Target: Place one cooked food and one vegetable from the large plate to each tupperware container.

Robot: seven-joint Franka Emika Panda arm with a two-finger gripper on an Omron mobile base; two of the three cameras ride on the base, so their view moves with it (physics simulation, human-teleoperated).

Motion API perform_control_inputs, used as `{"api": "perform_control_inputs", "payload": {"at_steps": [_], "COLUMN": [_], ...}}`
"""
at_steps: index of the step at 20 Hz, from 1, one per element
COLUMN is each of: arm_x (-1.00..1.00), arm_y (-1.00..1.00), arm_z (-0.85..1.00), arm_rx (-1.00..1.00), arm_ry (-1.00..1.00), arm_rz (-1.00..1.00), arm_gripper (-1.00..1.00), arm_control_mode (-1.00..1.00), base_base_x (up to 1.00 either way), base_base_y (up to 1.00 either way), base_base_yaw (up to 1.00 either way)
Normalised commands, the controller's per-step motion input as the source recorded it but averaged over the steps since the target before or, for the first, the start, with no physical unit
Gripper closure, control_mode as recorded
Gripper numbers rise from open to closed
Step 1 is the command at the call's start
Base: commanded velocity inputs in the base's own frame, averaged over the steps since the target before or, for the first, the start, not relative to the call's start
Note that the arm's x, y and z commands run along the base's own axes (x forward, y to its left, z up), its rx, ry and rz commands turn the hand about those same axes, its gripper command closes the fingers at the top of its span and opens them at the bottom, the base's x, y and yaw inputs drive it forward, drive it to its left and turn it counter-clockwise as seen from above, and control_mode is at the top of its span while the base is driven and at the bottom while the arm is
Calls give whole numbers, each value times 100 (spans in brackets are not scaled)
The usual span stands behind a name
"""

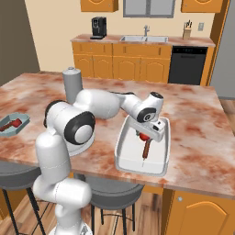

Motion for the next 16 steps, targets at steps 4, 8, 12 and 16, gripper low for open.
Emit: {"api": "perform_control_inputs", "payload": {"at_steps": [4,8,12,16], "arm_x": [7,5,0,0], "arm_y": [37,12,6,18], "arm_z": [-3,-5,-1,-2], "arm_rx": [-2,-1,0,0], "arm_ry": [0,-2,0,0], "arm_rz": [-3,-1,0,0], "arm_gripper": [100,100,-100,-100], "arm_control_mode": [-100,-100,-100,-100], "base_base_x": [0,0,0,0], "base_base_y": [0,0,0,0], "base_base_yaw": [0,0,0,0]}}
